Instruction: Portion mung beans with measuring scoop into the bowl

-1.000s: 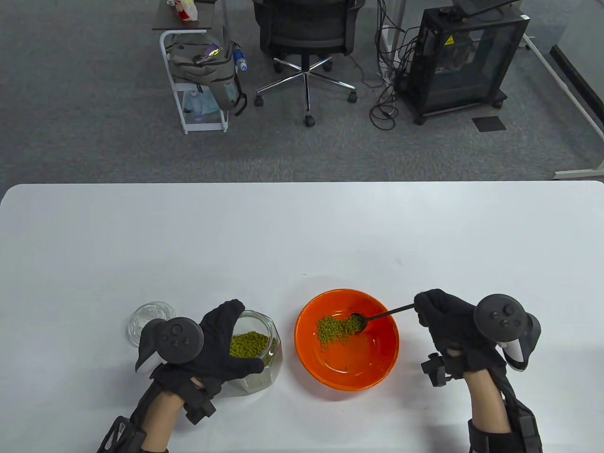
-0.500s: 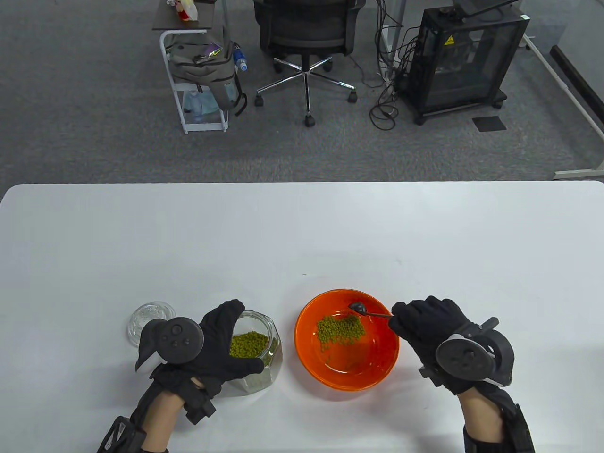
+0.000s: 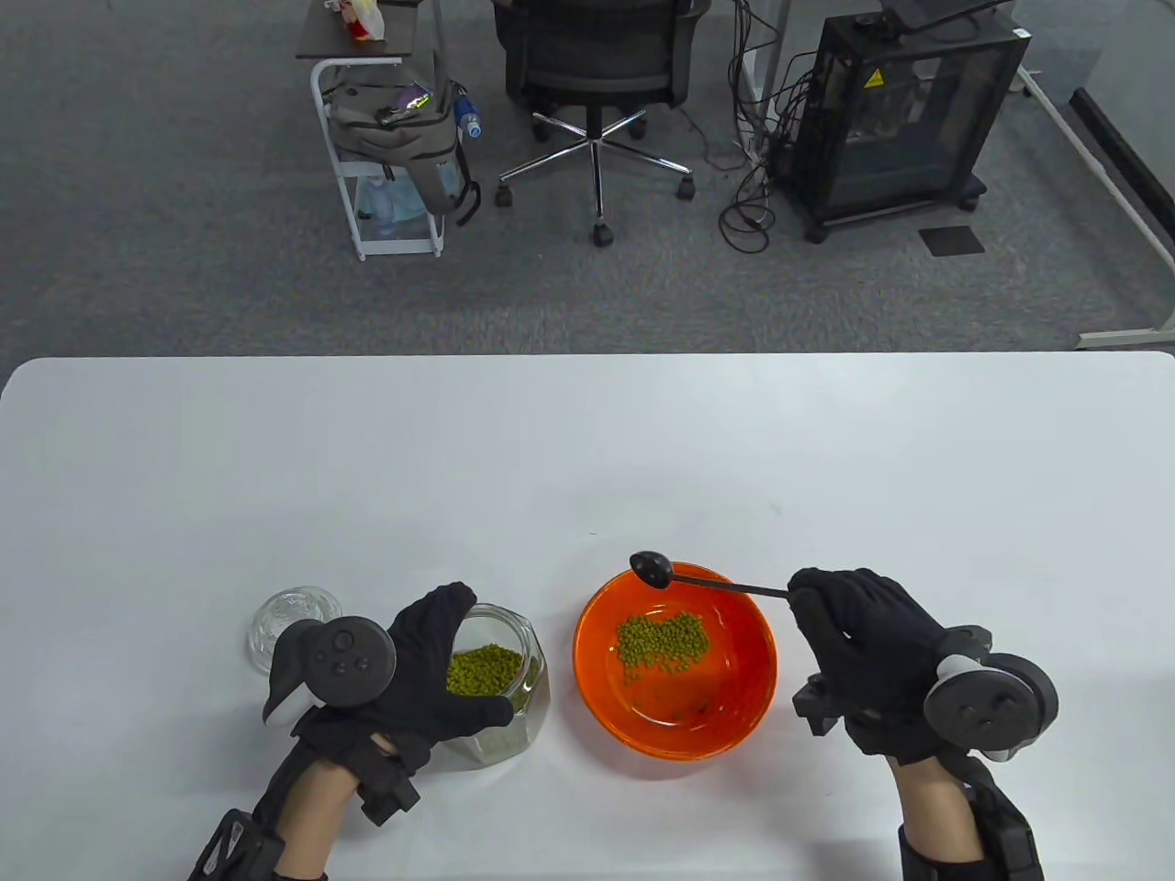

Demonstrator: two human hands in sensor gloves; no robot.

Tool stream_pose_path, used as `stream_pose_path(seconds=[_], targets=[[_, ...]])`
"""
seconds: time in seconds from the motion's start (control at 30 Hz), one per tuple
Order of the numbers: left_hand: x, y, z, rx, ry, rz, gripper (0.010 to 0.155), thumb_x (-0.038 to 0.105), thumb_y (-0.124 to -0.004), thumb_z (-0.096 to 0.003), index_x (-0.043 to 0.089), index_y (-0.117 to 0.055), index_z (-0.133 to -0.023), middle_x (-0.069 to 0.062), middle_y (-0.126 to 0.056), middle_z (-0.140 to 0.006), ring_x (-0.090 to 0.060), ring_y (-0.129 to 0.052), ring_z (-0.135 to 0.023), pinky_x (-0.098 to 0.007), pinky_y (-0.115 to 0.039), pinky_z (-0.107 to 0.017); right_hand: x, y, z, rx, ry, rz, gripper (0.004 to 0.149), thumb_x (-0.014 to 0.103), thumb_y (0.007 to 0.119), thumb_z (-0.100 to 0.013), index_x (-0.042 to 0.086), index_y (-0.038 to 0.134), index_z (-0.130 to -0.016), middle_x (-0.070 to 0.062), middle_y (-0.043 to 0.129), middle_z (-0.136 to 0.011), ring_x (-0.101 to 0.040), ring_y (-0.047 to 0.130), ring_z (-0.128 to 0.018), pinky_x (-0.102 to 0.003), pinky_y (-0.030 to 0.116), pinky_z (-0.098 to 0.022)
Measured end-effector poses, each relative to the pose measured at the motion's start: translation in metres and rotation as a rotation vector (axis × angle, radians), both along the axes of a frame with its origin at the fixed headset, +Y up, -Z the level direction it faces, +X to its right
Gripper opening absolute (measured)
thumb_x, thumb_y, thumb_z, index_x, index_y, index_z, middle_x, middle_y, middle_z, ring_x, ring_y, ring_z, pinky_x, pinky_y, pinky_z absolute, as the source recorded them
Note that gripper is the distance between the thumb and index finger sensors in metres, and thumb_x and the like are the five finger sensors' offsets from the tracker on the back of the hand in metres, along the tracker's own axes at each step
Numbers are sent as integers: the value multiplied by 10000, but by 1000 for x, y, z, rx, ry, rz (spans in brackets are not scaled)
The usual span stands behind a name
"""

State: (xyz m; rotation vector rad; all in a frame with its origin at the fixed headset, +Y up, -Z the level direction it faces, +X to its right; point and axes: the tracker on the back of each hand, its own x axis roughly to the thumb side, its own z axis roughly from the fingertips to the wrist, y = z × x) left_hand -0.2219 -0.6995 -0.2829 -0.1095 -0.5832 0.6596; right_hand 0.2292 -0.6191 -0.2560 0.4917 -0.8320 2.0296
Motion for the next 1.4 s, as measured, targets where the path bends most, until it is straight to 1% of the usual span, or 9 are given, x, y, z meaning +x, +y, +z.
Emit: stream_pose_path(seconds=[0.1,0.3,0.37,0.43,0.47,0.7,1.0,1.2,1.4], targets=[[0,0,0,0,1,1,1239,822,-871,-398,-11,-280,-1099,-321,-379,-1142,-612,-542,-1032,-739,-536,-723,-2,-4,-3,-33,32,-83,438,456,794,-476,92,953,-659,-109,1057,-450,-262,1013,-225,-386,869,-194],[0,0,0,-1,-1,2,1238,821,-872,-399,-13,-280,-1098,-320,-379,-1142,-612,-542,-1032,-737,-538,-724,-15,-9,-16,-153,103,-191,437,460,795,-481,88,959,-643,-99,1061,-427,-244,1015,-205,-371,874,-174],[0,0,0,0,-1,2,1238,822,-872,-399,-11,-279,-1099,-320,-378,-1142,-612,-541,-1032,-737,-537,-724,-23,-9,-21,-210,159,-238,436,459,798,-482,85,960,-638,-98,1061,-419,-243,1014,-197,-370,873,-168],[0,0,0,0,-1,4,1240,821,-873,-397,-12,-281,-1098,-321,-380,-1141,-613,-541,-1031,-737,-538,-724,-33,-5,-23,-231,208,-257,437,458,799,-484,83,959,-639,-102,1060,-418,-244,1012,-198,-371,871,-168],[0,0,0,0,-1,4,1240,821,-873,-397,-12,-280,-1098,-322,-380,-1140,-612,-543,-1031,-736,-539,-724,-35,-4,-23,-238,206,-262,437,457,800,-483,81,960,-637,-100,1061,-415,-244,1012,-193,-370,871,-163],[0,0,0,0,0,9,1239,820,-876,-396,-11,-281,-1098,-321,-380,-1141,-614,-543,-1031,-735,-540,-723,-73,13,-27,-235,257,-139,437,463,804,-480,81,965,-621,-94,1063,-396,-236,1012,-177,-365,872,-153],[0,0,0,-1,0,10,1241,820,-877,-396,-13,-281,-1098,-323,-379,-1140,-614,-541,-1030,-736,-539,-724,-109,21,-31,-236,252,-13,437,464,806,-479,83,968,-618,-92,1065,-391,-233,1013,-175,-363,873,-149],[0,0,0,0,0,8,1240,821,-874,-397,-12,-281,-1098,-320,-380,-1141,-612,-543,-1031,-734,-541,-725,-135,28,-35,-249,228,114,437,465,806,-479,85,969,-619,-90,1066,-393,-232,1014,-174,-361,874,-150],[0,1,0,-1,-1,7,1241,820,-876,-397,-14,-281,-1098,-322,-380,-1140,-613,-544,-1029,-735,-540,-724,-165,31,-36,-228,216,241,438,467,806,-477,86,970,-619,-89,1067,-393,-234,1014,-176,-362,874,-151]])
